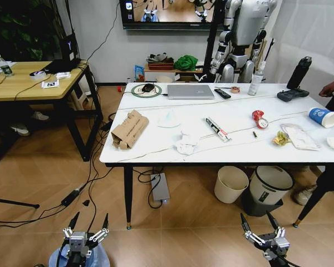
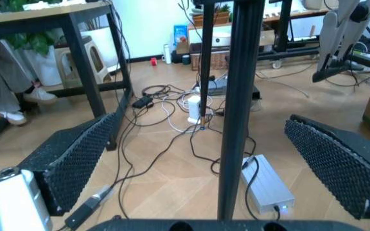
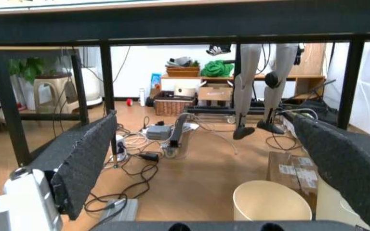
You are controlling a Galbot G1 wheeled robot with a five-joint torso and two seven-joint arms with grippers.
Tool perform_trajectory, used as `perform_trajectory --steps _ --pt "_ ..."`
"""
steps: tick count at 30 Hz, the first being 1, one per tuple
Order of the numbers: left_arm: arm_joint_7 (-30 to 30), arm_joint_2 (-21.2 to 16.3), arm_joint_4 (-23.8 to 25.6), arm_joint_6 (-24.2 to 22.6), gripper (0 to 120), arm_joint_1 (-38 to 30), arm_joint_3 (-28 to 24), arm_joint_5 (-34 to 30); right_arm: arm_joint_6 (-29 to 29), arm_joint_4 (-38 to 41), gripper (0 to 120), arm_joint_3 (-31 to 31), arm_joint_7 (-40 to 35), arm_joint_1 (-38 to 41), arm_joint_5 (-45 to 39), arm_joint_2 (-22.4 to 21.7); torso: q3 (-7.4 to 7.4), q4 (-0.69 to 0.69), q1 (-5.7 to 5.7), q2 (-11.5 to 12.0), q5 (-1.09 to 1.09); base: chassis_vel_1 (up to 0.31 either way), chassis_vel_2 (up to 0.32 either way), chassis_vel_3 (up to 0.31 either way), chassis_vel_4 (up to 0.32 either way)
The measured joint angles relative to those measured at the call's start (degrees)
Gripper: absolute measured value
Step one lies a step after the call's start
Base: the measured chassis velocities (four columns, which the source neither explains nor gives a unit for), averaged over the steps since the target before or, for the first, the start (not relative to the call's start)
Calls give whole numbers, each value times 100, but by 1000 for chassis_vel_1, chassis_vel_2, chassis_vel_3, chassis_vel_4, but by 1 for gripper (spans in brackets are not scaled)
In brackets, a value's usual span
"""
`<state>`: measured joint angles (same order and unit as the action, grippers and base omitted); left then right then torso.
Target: Pick up the trash bin and place the trash from the table into it.
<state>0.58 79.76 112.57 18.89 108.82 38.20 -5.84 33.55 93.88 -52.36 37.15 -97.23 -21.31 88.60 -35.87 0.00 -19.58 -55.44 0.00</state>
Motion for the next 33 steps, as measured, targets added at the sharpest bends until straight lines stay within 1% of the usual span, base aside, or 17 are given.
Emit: perform_trajectory --steps 1,6,12,13,14,19,20,32,33 --pt "0 0 0 0 100 0 0 0 0 0 100 0 0 0 0 0 0 0 0 0 0 0 0 0 0" --pt "-6 -15 -9 -13 100 -17 -1 -2 0 3 100 16 0 -1 24 45 98 0 76 174 0 0 0 0 0" --pt "-11 -17 -17 -14 100 -15 0 -5 11 -6 100 18 0 -1 55 59 172 0 134 306 0 0 0 0 0" --pt "-13 -15 -17 -11 100 -12 0 -6 17 -5 100 21 0 -9 59 66 206 0 160 364 0 0 0 0 0" --pt "-13 -15 -17 -11 100 -12 0 -6 17 -5 100 21 0 -9 59 66 206 0 160 364 0 0 0 0 0" --pt "-14 -15 -18 -8 100 -10 -2 -6 32 0 100 23 1 -25 70 76 297 0 231 528 0 0 0 0 0" --pt "-14 -15 -18 -8 100 -10 -2 -6 32 0 100 23 1 -25 70 76 297 0 231 528 0 0 0 0 0" --pt "-15 -19 -17 2 100 -1 -9 -4 51 4 100 18 5 -43 82 82 492 0 378 871 0 0 0 0 0" --pt "-15 -19 -17 2 100 -1 -9 -4 51 4 100 18 5 -43 82 82 492 0 378 871 0 0 0 0 0"
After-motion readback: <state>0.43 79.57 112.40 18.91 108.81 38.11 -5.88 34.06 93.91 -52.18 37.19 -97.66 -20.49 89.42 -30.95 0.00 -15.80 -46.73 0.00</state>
